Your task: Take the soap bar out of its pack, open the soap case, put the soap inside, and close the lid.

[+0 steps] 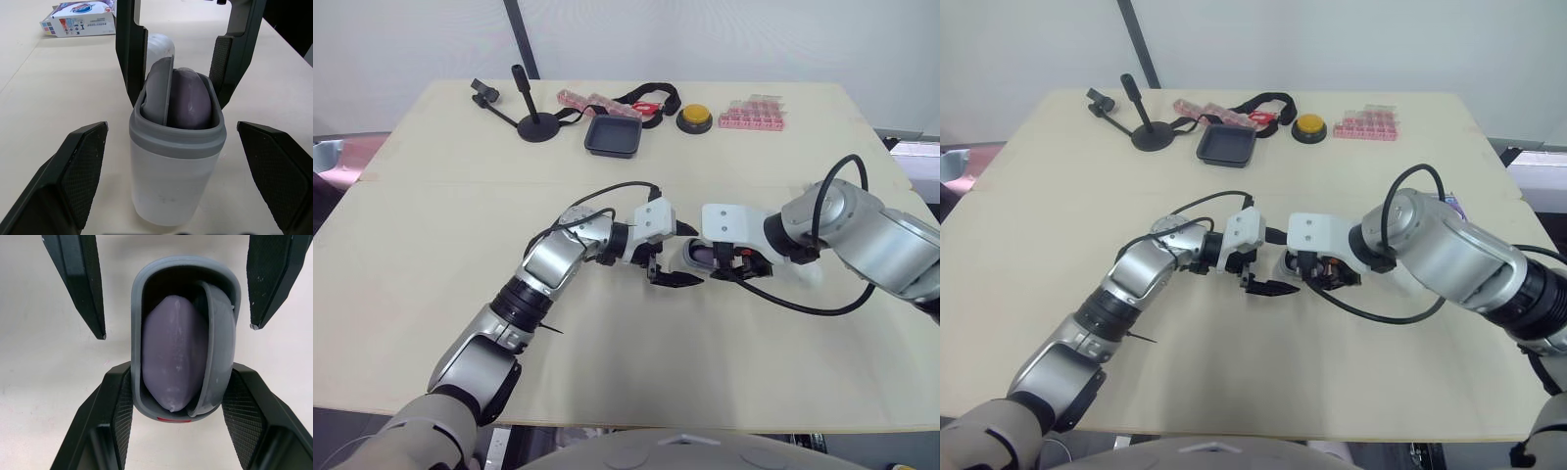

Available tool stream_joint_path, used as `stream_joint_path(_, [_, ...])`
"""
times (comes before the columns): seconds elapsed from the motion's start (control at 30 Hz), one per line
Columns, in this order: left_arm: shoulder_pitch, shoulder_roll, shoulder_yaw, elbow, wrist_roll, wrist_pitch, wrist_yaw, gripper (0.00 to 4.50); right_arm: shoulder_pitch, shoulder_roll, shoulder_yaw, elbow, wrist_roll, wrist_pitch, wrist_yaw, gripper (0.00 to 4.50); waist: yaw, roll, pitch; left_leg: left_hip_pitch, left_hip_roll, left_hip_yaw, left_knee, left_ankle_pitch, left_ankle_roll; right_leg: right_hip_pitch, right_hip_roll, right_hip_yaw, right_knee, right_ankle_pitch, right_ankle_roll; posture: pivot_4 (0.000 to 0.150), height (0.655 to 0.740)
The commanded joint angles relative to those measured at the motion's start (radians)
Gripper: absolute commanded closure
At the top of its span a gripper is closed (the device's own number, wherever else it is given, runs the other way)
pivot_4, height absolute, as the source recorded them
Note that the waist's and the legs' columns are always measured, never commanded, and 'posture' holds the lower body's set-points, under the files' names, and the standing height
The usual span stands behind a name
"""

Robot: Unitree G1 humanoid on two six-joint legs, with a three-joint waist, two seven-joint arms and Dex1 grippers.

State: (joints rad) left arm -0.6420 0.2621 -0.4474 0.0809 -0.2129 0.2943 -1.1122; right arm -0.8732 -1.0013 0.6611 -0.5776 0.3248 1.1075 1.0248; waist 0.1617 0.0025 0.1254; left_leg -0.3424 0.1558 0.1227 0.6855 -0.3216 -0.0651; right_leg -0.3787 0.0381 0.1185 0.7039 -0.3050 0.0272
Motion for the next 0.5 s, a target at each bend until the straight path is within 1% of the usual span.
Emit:
stream_joint_path(0.03, [-0.015, -0.005, 0.009, -0.008, 0.007, -0.021, -0.003, 0.01, -0.011, 0.001, -0.021, -0.015, -0.025, -0.009, 0.008, 2.39, 0.000, 0.000, 0.000, 0.000, 0.000, 0.000, 0.000, 0.000, 0.000, 0.000, 0.000, 0.000, 0.000, 0.000, 0.000, 0.150, 0.7400])
stream_joint_path(0.17, [-0.015, -0.008, 0.007, 0.001, 0.014, -0.027, -0.013, 0.01, -0.009, 0.003, -0.023, -0.014, -0.030, -0.010, 0.012, 2.39, -0.001, 0.000, 0.000, 0.000, 0.000, 0.000, 0.000, 0.000, 0.000, 0.000, 0.000, 0.001, 0.000, 0.000, 0.000, 0.150, 0.7400])
stream_joint_path(0.27, [-0.018, -0.010, 0.007, 0.012, 0.017, -0.031, -0.016, 0.79, -0.009, 0.004, -0.026, -0.014, -0.033, -0.011, 0.014, 2.39, -0.001, 0.000, 0.000, 0.000, 0.000, 0.000, 0.000, 0.000, 0.000, 0.000, 0.000, 0.002, 0.000, 0.000, 0.000, 0.150, 0.7400])
stream_joint_path(0.33, [-0.018, -0.011, 0.008, 0.019, 0.019, -0.033, -0.015, 1.46, -0.009, 0.005, -0.027, -0.014, -0.035, -0.011, 0.015, 2.39, -0.001, 0.000, 0.000, 0.000, 0.001, 0.000, 0.000, 0.000, 0.000, 0.000, 0.000, 0.002, 0.000, 0.000, 0.000, 0.150, 0.7400])
stream_joint_path(0.37, [-0.019, -0.014, 0.009, 0.021, 0.019, -0.034, -0.013, 1.72, -0.009, 0.006, -0.028, -0.014, -0.038, -0.011, 0.015, 2.39, -0.001, 0.000, 0.000, 0.000, 0.001, 0.000, 0.000, 0.000, 0.000, 0.000, 0.000, 0.002, 0.000, 0.000, 0.000, 0.150, 0.7400])
stream_joint_path(0.4, [-0.020, -0.017, 0.009, 0.024, 0.018, -0.034, -0.010, 2.17, -0.008, 0.007, -0.029, -0.014, -0.039, -0.011, 0.016, 2.39, -0.001, 0.000, 0.000, 0.001, 0.001, 0.000, 0.000, 0.000, 0.000, 0.000, 0.000, 0.002, 0.001, 0.000, 0.000, 0.150, 0.7400])
stream_joint_path(0.43, [-0.021, -0.020, 0.010, 0.026, 0.019, -0.035, -0.009, 2.44, -0.007, 0.008, -0.029, -0.015, -0.041, -0.011, 0.017, 2.39, -0.001, 0.000, 0.000, 0.001, 0.001, 0.000, 0.000, 0.000, 0.000, 0.000, 0.000, 0.002, 0.001, 0.000, 0.000, 0.150, 0.7400])
stream_joint_path(0.47, [-0.022, -0.022, 0.009, 0.027, 0.021, -0.037, -0.009, 2.57, -0.007, 0.009, -0.029, -0.015, -0.044, -0.012, 0.018, 2.39, -0.001, 0.000, 0.000, 0.001, 0.002, 0.000, 0.000, 0.000, 0.000, 0.000, 0.000, 0.002, 0.001, 0.000, 0.000, 0.150, 0.7400])
stream_joint_path(0.5, [-0.021, -0.024, 0.009, 0.028, 0.023, -0.039, -0.011, 2.57, -0.005, 0.012, -0.031, -0.015, -0.044, -0.012, 0.018, 2.39, -0.001, 0.000, 0.000, 0.000, 0.001, 0.000, 0.000, 0.000, 0.000, 0.000, 0.000, 0.002, 0.001, 0.000, 0.000, 0.150, 0.7400])
